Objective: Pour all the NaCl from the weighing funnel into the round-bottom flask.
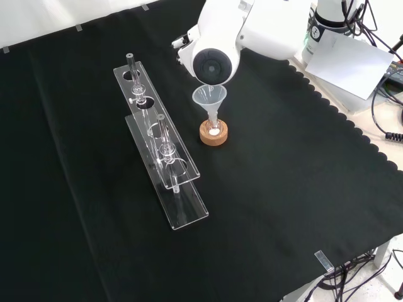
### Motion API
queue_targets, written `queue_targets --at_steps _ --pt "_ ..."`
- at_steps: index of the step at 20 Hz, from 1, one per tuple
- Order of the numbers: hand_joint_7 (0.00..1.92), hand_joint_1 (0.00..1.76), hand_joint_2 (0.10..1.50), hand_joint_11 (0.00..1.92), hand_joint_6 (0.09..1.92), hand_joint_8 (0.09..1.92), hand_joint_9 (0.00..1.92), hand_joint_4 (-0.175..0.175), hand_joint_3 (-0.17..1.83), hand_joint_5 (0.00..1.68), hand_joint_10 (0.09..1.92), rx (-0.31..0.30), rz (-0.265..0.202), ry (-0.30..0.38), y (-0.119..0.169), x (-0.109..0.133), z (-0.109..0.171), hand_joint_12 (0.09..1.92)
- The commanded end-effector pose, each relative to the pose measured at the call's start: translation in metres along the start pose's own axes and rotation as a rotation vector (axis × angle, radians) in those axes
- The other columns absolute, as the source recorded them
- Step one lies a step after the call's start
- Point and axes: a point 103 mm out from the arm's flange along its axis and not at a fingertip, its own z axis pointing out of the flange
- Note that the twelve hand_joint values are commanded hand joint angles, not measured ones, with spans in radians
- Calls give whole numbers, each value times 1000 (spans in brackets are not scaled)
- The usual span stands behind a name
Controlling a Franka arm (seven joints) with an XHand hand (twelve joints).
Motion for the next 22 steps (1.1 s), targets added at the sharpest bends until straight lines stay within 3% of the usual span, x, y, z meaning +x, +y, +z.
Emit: queue_targets --at_steps 1,22 --pt "619 1074 742 646 985 650 886 175 650 1087 475 -31 -7 65 3 -3 11 1231" --pt "614 1073 745 702 986 652 924 175 647 1086 480 -91 -54 302 24 -10 42 1208"
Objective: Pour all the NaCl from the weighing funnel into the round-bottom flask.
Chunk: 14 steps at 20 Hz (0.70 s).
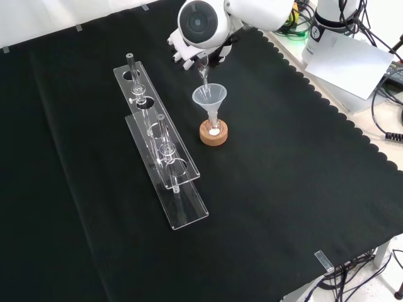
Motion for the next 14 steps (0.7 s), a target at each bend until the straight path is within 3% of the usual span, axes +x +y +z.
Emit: queue_targets --at_steps 1,14 --pt "613 1073 746 708 988 654 925 175 646 1085 478 1 -9 89 5 -8 9 1201" --pt "609 1072 748 723 990 657 932 175 644 1083 472 -26 -8 218 14 -23 27 1186"
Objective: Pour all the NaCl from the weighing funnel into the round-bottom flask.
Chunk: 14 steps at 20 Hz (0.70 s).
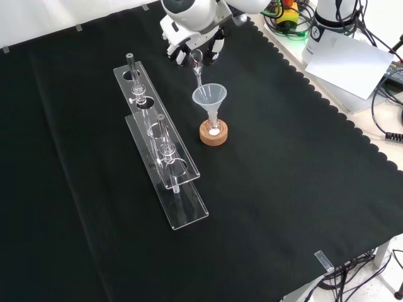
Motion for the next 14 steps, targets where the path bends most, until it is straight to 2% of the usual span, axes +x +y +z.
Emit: queue_targets --at_steps 1,7,14 --pt "609 1072 748 723 990 657 932 175 644 1083 472 -17 -6 85 3 -8 9 1186" --pt "608 1072 748 725 990 658 935 175 643 1082 471 -25 -15 166 5 -17 17 1184" --pt "607 1072 749 729 990 659 938 175 643 1082 470 -42 -10 219 7 -24 24 1184"
